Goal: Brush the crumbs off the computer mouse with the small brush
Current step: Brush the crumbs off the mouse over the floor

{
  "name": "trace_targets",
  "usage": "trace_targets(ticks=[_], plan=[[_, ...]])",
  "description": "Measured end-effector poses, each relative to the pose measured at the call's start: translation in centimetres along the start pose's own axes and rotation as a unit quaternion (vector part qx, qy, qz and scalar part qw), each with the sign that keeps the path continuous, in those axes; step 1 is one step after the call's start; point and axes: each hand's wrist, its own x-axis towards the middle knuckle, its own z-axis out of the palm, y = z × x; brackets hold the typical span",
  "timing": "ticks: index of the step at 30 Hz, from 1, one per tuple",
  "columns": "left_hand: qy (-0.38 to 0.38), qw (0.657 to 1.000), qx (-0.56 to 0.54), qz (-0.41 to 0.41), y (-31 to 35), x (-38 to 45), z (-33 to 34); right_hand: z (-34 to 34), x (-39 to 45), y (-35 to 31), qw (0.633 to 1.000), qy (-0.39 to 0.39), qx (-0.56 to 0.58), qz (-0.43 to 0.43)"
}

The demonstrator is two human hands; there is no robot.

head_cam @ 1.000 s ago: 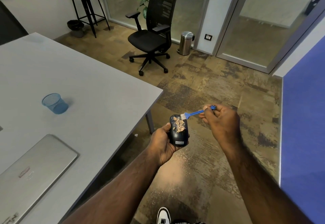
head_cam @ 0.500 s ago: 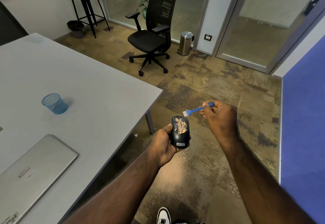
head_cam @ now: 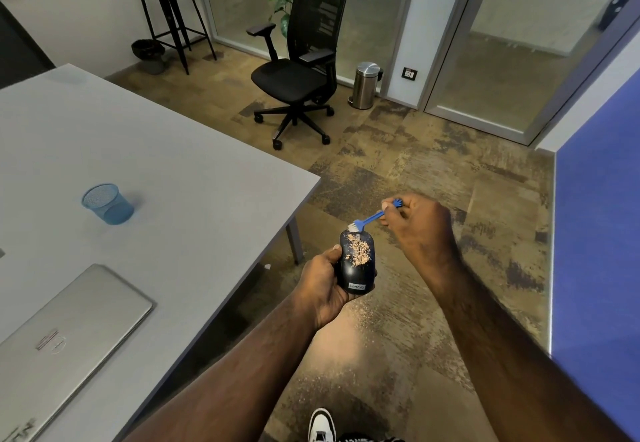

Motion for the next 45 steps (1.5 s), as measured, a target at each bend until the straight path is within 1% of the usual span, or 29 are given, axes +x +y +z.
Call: trace_targets(ticks=[2,3,6,7,9,13,15,17,18,20,22,24,26,28,30,31,33,35,37,41,45], plan=[[0.003,1.000,-0.001,-0.001,-0.1,-0.1,0.0,-0.4,0.2,0.0,1.000,0.015,-0.027,0.006],[0.004,1.000,-0.002,0.000,-0.1,-0.1,-0.1,-0.5,0.4,0.0,1.000,0.018,-0.019,0.009],[0.006,1.000,-0.003,0.003,-0.1,-0.1,-0.1,-0.2,0.2,-0.4,0.999,-0.014,0.040,0.003],[0.006,1.000,-0.002,0.004,-0.1,0.0,-0.1,0.1,0.0,-0.6,0.999,-0.026,0.044,-0.003],[0.005,1.000,0.003,0.004,-0.1,0.0,0.0,0.5,-0.3,-0.8,0.999,-0.033,0.018,-0.010],[0.008,1.000,0.006,0.001,-0.3,0.1,-0.3,-0.2,0.6,-0.9,0.999,0.008,-0.044,0.011],[0.007,1.000,0.005,0.002,-0.4,0.2,-0.5,-0.3,1.0,-0.9,1.000,0.009,-0.010,0.015],[0.006,1.000,0.007,0.005,-0.4,0.2,-0.5,-0.1,0.8,-1.2,0.999,-0.017,0.027,0.012],[0.006,1.000,0.009,0.006,-0.3,0.2,-0.4,0.1,0.6,-1.3,0.999,-0.029,0.026,0.009],[0.004,1.000,0.014,0.009,-0.3,0.2,-0.4,0.3,0.3,-1.3,0.999,-0.031,-0.010,0.003],[0.003,1.000,0.017,0.010,-0.4,0.3,-0.5,0.0,0.5,-1.3,0.999,-0.006,-0.052,0.006],[0.002,1.000,0.017,0.008,-0.4,0.2,-0.5,-0.3,0.8,-1.0,1.000,0.001,-0.025,0.016],[0.000,1.000,0.014,0.006,-0.4,0.2,-0.5,-0.4,0.9,-1.0,1.000,-0.015,0.014,0.018],[-0.004,1.000,0.013,0.005,-0.3,0.2,-0.5,-0.5,0.7,-0.8,1.000,-0.023,-0.016,0.006],[-0.006,1.000,0.005,-0.002,-0.3,0.2,-0.7,-1.0,0.6,-0.4,0.998,-0.007,-0.055,0.011],[-0.006,1.000,-0.004,-0.007,-0.2,0.2,-0.8,-1.4,0.6,-0.1,0.999,0.003,-0.048,0.020],[-0.008,1.000,-0.026,-0.014,-0.1,0.3,-1.0,-2.3,0.4,0.5,0.999,0.008,0.025,0.042],[-0.006,0.999,-0.042,-0.016,0.1,0.4,-1.2,-3.2,-0.3,0.8,0.994,-0.004,0.095,0.062],[-0.005,0.999,-0.050,-0.014,0.3,0.4,-1.3,-3.8,-1.3,1.0,0.989,-0.029,0.130,0.067],[-0.002,0.998,-0.068,-0.011,0.5,0.6,-1.0,-4.0,-3.2,1.3,0.986,-0.078,0.135,0.054],[-0.010,0.998,-0.061,-0.019,0.3,0.6,-0.6,-3.6,-3.3,1.9,0.990,-0.051,0.120,0.049]])
